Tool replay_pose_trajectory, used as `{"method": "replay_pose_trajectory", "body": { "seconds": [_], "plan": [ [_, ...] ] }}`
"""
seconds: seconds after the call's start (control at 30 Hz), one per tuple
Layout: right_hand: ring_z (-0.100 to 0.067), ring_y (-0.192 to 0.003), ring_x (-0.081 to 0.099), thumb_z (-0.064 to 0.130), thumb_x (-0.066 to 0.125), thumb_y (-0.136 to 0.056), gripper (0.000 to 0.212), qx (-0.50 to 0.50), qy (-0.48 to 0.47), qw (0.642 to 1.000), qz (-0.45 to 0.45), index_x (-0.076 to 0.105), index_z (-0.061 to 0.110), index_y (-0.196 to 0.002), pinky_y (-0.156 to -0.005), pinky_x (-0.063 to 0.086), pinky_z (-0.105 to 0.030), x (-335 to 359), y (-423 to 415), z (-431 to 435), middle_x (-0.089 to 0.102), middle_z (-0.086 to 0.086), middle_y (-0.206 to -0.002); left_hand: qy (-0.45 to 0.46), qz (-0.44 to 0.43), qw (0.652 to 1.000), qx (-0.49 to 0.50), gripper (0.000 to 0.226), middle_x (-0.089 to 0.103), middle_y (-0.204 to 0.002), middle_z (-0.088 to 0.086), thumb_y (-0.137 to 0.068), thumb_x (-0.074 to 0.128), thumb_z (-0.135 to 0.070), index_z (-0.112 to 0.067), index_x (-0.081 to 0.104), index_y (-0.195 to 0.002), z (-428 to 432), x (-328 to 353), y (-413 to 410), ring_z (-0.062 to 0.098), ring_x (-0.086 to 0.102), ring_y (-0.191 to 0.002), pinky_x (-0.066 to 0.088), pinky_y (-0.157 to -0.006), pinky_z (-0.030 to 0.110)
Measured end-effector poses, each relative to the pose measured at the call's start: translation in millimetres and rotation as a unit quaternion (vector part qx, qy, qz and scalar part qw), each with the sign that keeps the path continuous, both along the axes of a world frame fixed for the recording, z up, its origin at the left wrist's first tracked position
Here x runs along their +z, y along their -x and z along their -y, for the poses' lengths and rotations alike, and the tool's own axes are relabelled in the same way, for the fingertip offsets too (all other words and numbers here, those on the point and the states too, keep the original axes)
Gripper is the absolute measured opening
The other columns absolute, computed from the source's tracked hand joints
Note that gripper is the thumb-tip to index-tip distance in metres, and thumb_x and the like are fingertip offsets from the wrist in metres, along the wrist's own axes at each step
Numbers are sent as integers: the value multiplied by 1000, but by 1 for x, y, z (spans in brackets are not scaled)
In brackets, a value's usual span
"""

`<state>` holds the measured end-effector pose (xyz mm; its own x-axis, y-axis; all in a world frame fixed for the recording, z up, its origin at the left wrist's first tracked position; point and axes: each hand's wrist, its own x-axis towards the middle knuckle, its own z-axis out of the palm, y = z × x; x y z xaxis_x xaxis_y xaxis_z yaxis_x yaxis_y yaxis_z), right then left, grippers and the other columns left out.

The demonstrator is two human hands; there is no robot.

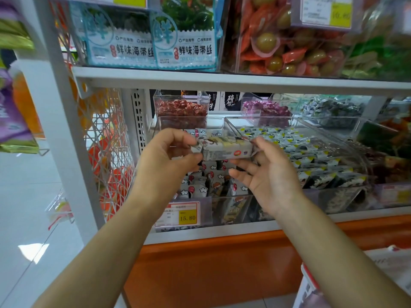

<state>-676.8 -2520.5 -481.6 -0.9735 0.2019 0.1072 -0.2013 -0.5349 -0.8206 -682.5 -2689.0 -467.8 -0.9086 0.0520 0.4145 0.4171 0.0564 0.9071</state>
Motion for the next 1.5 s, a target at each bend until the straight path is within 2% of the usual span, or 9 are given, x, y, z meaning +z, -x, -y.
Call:
{"method": "replay_pose_trajectory", "body": {
  "seconds": [0.23,0.37,0.5,0.67,0.8,1.0,1.23,1.33,1.5],
  "plan": [
    [-15,-88,69,6,64,-85,36,-105,-273,955,-56,51,11,-119,-73,58,-27,9,8,-19,65,-7,-110,241,-69,968,-12,58,52,-121,-12,-84,57,5,-33,45,-126,10,-8,13,0,49,-111,47,-87,13],
    [-4,-83,67,5,64,-84,23,-100,-401,902,-123,61,23,-98,-70,52,-16,13,3,-28,68,4,-92,448,-78,890,-19,47,41,-142,-7,-94,51,-25,-26,39,-139,14,-27,22,13,38,-130,28,-102,20],
    [-12,-92,66,19,67,-84,30,-93,-517,844,-111,59,17,-113,-83,55,-33,8,3,-27,67,2,-103,606,-83,790,-34,54,14,-156,-9,-98,29,-43,-27,17,-148,12,-44,28,8,5,-144,6,-118,41],
    [-19,-103,58,22,69,-82,27,-43,-643,756,-109,55,15,-104,-91,49,-42,-4,9,-10,59,-1,-109,604,-71,794,-19,50,14,-156,-11,-99,29,-38,-30,18,-148,14,-44,33,9,2,-144,1,-116,44],
    [-13,-87,55,28,74,-77,24,-23,-709,695,-119,54,24,-89,-72,47,-31,-9,15,-1,55,9,-90,559,-81,824,-26,48,34,-148,-7,-97,39,-32,-27,29,-144,13,-37,29,13,26,-137,20,-115,42],
    [-15,-115,37,40,55,-90,22,-24,-848,496,-185,72,28,-95,-95,28,-35,-14,18,0,61,11,-105,534,-71,842,-28,50,30,-150,-3,-97,43,-30,-23,29,-145,14,-31,28,16,24,-137,17,-111,28],
    [-14,-102,39,16,57,-85,19,-27,-769,626,-128,75,22,-90,-92,24,-26,5,33,1,60,7,-94,529,-47,847,-29,51,28,-151,-1,-96,44,-33,-25,31,-144,15,-24,28,19,20,-138,18,-112,35],
    [-15,-101,41,16,61,-83,18,-60,-797,591,-109,73,25,-93,-81,28,-26,12,45,1,58,7,-92,524,-43,850,-31,50,27,-151,-1,-96,44,-32,-24,31,-144,16,-23,27,20,20,-138,18,-112,35],
    [-17,-105,39,36,69,-80,13,-46,-879,460,-118,71,28,-91,-81,26,-32,8,53,1,52,11,-93,516,-45,855,-32,51,27,-151,-3,-95,45,-31,-24,31,-144,17,-22,27,18,19,-139,18,-112,34]
  ]
}}
